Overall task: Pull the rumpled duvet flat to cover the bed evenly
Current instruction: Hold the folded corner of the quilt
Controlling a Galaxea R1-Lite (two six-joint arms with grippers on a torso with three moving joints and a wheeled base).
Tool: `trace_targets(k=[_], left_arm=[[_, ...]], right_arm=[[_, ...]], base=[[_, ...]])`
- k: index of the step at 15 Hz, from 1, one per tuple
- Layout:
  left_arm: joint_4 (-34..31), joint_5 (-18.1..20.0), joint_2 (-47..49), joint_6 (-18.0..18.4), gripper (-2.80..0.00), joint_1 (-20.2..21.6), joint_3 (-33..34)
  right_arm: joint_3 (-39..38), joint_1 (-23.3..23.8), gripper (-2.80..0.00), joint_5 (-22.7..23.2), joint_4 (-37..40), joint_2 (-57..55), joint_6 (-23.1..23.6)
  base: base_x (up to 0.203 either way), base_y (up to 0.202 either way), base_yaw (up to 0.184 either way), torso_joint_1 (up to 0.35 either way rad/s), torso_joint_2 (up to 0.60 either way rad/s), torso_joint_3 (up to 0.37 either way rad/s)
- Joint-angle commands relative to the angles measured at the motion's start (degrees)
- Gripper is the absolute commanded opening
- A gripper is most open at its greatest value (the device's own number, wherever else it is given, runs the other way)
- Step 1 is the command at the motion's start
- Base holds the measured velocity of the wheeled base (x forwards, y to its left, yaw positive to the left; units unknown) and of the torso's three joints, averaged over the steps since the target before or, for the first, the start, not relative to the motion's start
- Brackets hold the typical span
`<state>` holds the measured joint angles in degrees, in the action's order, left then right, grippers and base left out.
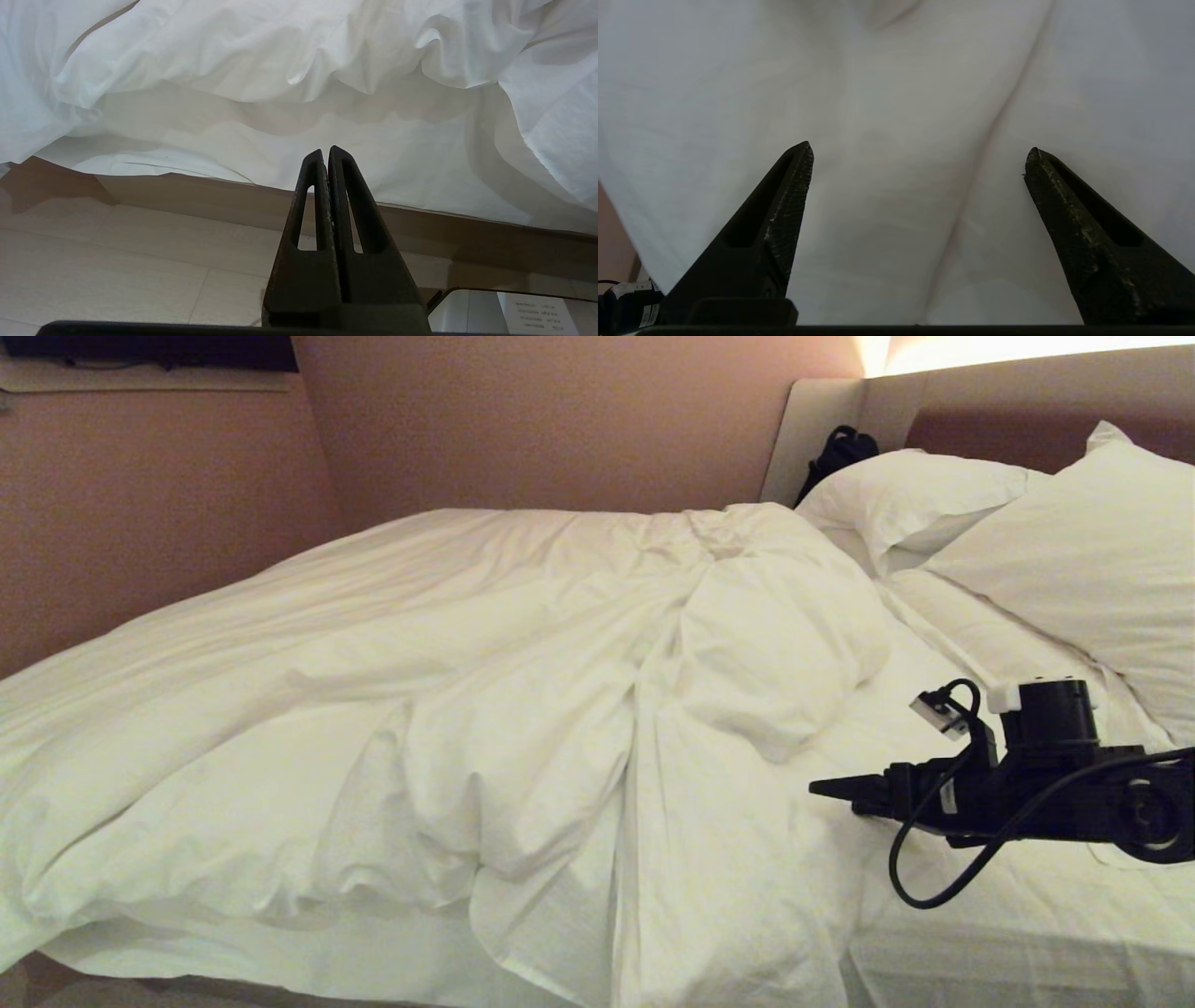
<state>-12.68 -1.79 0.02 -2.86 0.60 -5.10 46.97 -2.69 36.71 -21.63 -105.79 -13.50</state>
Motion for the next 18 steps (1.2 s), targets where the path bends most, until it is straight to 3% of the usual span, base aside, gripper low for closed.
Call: trace_targets(k=[1,18], left_arm=[[-0.1,-0.1,0.0,0.0,-2.80,0.0,0.0],[-0.1,-0.1,0.0,0.0,-2.80,0.0,0.0]], right_arm=[[0.1,-0.2,0.00,0.3,-0.2,-1.1,0.0],[-0.6,-5.0,0.00,0.5,-0.1,-5.7,-0.4]], base=[[0.000,0.000,0.000,0.000,0.00,0.000],[0.000,0.000,0.000,0.000,0.00,0.000]])
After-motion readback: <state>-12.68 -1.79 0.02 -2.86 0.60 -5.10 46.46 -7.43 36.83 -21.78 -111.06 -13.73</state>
